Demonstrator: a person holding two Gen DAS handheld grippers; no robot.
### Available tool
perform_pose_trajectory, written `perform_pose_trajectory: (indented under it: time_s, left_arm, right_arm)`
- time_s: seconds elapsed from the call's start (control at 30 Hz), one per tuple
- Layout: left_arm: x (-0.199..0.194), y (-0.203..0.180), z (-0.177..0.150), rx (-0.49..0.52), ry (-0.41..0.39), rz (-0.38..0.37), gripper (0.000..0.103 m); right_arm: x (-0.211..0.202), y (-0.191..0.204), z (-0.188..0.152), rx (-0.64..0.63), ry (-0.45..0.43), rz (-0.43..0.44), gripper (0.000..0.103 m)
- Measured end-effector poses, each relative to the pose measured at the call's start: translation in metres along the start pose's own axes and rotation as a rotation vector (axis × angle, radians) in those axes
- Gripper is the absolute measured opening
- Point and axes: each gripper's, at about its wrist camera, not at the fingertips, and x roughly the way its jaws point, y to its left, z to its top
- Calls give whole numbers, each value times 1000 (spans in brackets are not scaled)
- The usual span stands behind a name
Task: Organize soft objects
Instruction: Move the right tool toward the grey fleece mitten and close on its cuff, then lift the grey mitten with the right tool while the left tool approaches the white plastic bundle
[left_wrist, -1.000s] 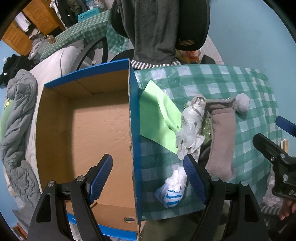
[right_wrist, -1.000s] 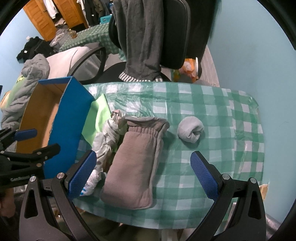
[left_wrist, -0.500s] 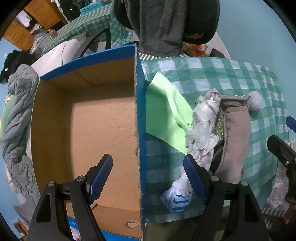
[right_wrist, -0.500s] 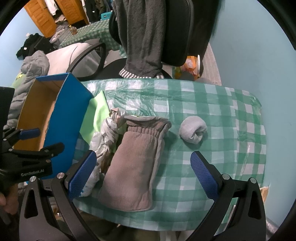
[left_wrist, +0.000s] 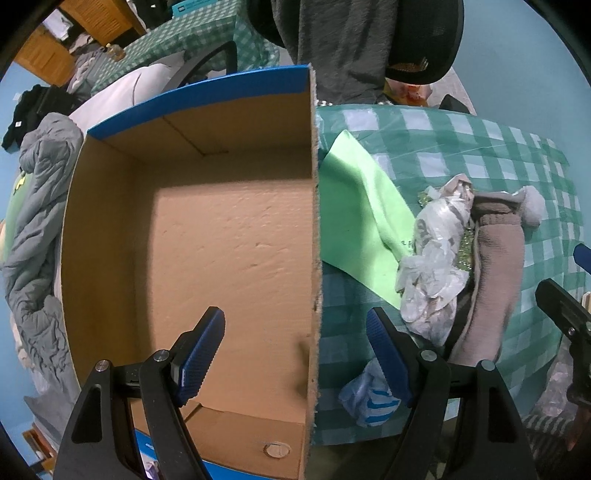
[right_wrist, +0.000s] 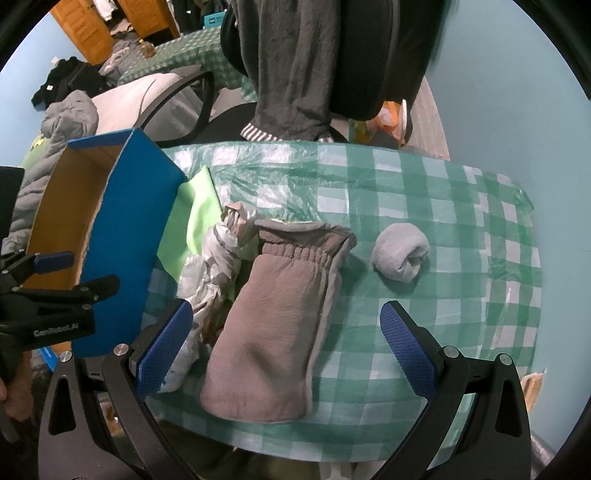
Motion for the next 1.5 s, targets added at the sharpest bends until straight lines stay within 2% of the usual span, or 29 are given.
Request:
perform_pose_trajectory:
  time_s: [0.4, 0.5, 0.57, 0.63, 0.67, 0.73, 0.83, 0.97, 1.13, 1.27, 1.4, 1.5]
  left_arm:
    - [0, 4, -2, -5, 1, 11, 80]
    - [-3, 2, -4, -2, -2, 8, 80]
    - [-6, 0, -4, -1, -5, 5, 80]
    - [-10, -3, -5, 4, -11, 0, 80]
    - [-14, -5, -7, 6, -14, -3, 80]
    - [-19, -10, -7, 12, -20, -18, 80]
    - [-24, -17, -6, 26, -26, -34, 80]
    - [-27, -29, -4, 53, -32, -48, 80]
    - [-24, -44, -1, 78, -21, -56, 80]
    - [-20, -51, 5, 87, -9, -23, 80]
    - [-22, -50, 6, 79, -5, -36, 80]
    - [-22, -47, 4, 69, 11, -10, 80]
  right_arm:
    - [43, -7, -4, 60, 96, -20, 100]
    - [51, -10, -5, 85, 124, -7, 87]
    - [54, -14, -7, 112, 134, 24, 78]
    - [54, -18, -9, 130, 138, 58, 65]
    - [54, -18, -10, 132, 137, 66, 62]
    - [52, -20, -11, 127, 132, 86, 40]
    - [49, -22, -13, 117, 126, 87, 27]
    - [44, -25, -16, 95, 123, 72, 19]
    - [39, -39, -20, 93, 127, 36, 17]
    - [35, -56, -25, 125, 128, 25, 17]
    - [31, -70, -28, 152, 127, 15, 17]
    - [30, -80, -31, 182, 130, 29, 17]
